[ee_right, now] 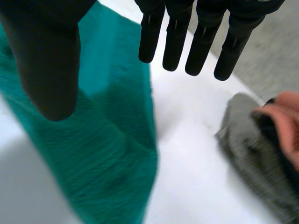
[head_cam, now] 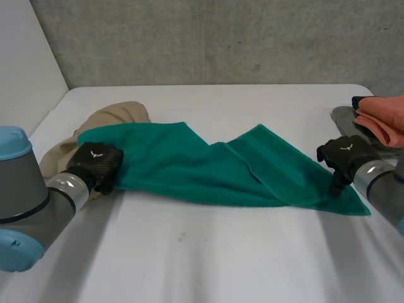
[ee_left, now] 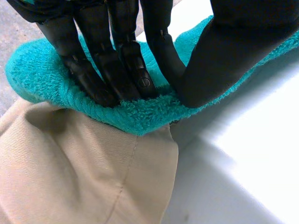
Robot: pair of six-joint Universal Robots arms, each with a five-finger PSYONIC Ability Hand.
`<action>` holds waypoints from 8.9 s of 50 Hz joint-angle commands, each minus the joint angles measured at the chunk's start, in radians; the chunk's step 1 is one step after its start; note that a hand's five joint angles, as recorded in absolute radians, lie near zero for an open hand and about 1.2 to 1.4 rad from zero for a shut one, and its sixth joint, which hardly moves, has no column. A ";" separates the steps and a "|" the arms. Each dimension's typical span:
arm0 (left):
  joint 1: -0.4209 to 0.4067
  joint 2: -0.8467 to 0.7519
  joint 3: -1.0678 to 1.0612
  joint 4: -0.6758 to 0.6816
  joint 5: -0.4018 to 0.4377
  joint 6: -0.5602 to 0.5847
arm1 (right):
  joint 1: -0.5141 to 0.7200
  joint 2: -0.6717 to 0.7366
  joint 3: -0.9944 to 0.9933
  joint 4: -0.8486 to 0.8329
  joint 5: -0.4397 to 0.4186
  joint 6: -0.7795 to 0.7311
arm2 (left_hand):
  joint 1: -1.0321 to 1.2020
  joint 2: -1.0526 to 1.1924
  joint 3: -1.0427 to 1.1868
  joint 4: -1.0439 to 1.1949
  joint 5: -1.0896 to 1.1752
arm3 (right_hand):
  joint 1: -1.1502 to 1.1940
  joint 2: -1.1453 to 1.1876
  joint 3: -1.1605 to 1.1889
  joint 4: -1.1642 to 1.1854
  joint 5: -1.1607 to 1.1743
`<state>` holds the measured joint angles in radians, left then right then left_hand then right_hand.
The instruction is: Fold the laundry.
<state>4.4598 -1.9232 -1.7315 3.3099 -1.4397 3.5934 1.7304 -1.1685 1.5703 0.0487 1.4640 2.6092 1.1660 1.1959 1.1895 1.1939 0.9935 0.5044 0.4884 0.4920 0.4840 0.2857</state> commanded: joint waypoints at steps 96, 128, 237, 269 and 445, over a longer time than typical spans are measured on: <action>-0.243 -0.251 0.776 0.172 -0.085 -0.168 | 0.006 -0.272 -0.198 -0.180 -0.440 0.221 | 0.230 0.200 0.207 0.202 0.228 | 0.892 0.908 0.904 0.912 0.936; -0.551 -0.037 0.076 -0.001 -0.412 -0.176 | 0.044 0.145 -0.067 -0.141 -0.188 -0.005 | -0.725 -0.755 -0.748 -0.753 -0.727 | 0.892 0.908 0.904 0.912 0.936; -0.185 0.103 0.365 -0.296 -0.079 -0.048 | -0.100 -0.158 -0.163 0.272 -0.252 -0.158 | 0.230 0.200 0.207 0.202 0.228 | 0.892 0.908 0.904 0.912 0.936; -0.116 -0.184 0.706 -0.002 -0.074 0.024 | -0.003 0.141 -0.603 0.034 -0.004 -0.270 | 0.230 0.200 0.207 0.202 0.228 | 0.892 0.908 0.904 0.912 0.936; -0.043 -0.168 -0.049 0.180 0.099 0.041 | -0.086 0.029 0.116 -0.144 -0.212 -0.093 | -0.480 -0.510 -0.503 -0.508 -0.482 | 0.892 0.908 0.904 0.912 0.936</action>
<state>4.4128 -2.0786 -1.7942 3.4202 -1.3289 3.6358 1.6434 -1.1393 1.6823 -0.0952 1.2518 2.5231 0.5642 0.5497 0.5509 0.5542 0.3007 1.1324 1.1790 1.1925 1.2012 1.0129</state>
